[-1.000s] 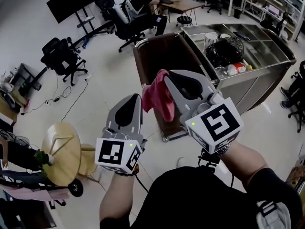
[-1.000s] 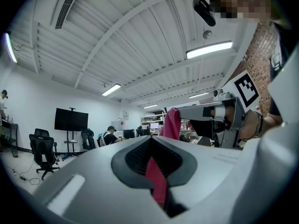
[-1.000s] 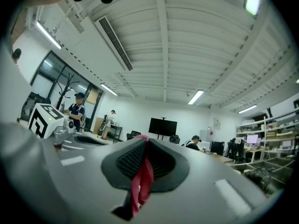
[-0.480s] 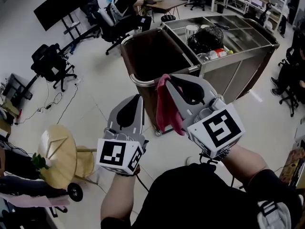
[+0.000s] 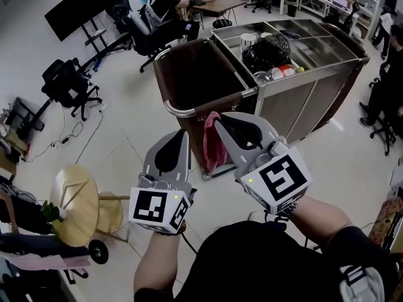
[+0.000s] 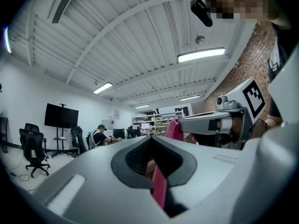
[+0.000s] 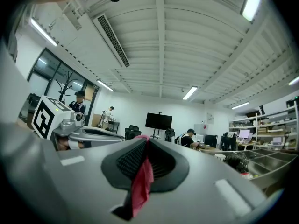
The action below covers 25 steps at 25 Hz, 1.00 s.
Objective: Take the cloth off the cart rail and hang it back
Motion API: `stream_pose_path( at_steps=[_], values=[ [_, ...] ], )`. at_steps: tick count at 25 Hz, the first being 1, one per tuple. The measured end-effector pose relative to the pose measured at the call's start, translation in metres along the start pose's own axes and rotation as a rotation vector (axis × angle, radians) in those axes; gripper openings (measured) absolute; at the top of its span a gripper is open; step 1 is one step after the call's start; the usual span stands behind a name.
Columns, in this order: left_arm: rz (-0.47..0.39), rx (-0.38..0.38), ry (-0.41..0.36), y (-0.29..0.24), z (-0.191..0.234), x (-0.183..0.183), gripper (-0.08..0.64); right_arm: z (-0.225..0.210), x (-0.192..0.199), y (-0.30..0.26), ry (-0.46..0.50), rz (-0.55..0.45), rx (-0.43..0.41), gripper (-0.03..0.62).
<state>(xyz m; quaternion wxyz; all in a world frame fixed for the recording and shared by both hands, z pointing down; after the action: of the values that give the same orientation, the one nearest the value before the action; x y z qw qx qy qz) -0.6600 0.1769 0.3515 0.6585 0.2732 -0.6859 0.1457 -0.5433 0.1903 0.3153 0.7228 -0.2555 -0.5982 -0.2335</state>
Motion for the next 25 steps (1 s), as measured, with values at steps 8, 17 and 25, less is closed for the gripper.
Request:
stream_pose_path(
  at_steps=[8, 17, 25],
  values=[
    [0.009, -0.018, -0.010, -0.019, -0.012, 0.009, 0.002, -0.019, 0.014, 0.001, -0.011, 0.008, -0.029, 0.014],
    [0.016, -0.003, 0.009, -0.023, -0.013, 0.012, 0.002, -0.023, 0.020, 0.000, -0.012, 0.010, -0.035, 0.014],
    [0.019, 0.014, 0.012, -0.022, -0.012, 0.009, 0.002, -0.021, 0.017, 0.002, -0.014, 0.008, -0.015, 0.015]
  ],
)
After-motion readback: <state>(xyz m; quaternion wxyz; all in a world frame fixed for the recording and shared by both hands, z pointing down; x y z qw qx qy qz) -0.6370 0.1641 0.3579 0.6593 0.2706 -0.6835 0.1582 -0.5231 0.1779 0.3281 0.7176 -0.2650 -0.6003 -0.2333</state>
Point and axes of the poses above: the fingertips, and each gripper's own axes: y backward along the fingers, z to its left, x out of its underside, the point moved 5 cm from there along y, backward along the fingers, and after that the axes turned 7 degrees about z, right-handed, at the moved point
